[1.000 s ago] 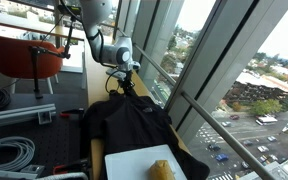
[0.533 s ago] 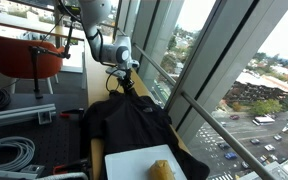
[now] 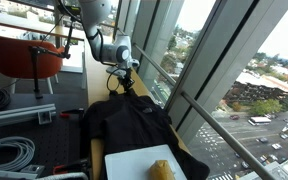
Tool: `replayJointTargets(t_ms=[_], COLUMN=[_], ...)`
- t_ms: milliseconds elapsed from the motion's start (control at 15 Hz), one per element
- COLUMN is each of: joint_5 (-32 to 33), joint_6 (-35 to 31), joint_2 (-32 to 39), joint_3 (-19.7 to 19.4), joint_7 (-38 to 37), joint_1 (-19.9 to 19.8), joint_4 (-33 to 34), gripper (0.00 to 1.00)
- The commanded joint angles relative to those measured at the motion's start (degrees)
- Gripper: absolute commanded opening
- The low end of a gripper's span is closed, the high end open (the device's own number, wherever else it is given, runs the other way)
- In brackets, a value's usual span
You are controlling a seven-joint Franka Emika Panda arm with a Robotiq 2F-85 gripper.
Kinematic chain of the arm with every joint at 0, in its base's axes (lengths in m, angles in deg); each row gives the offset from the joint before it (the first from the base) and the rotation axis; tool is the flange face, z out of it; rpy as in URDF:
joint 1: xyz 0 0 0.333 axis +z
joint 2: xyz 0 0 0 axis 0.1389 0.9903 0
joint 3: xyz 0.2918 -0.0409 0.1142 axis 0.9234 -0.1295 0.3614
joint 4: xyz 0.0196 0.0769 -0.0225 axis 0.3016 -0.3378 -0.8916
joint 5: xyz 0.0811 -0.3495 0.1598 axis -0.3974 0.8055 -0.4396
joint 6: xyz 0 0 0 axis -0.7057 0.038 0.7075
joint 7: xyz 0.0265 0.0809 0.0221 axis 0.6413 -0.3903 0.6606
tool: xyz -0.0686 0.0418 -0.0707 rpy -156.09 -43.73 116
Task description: Zip up the black jumper
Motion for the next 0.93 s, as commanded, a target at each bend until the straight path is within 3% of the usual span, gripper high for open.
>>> replayJointTargets(t_ms=[0, 267, 533, 867], joint_5=[1.6, 1.1, 0.6, -0.6], joint_6=[-1.1, -1.6, -3.2, -2.2], joint_2=[0.5, -2.2, -8.0, -17.0], joint_3=[-0.6, -0.5, -0.6, 0.2], joint_7=[-2.5, -2.6, -2.7, -2.9], joint_1=[1.7, 1.7, -0.2, -6.3], joint_4=[2.1, 0.5, -5.5, -13.9], gripper=[0.44, 0.70, 0.99, 1.00])
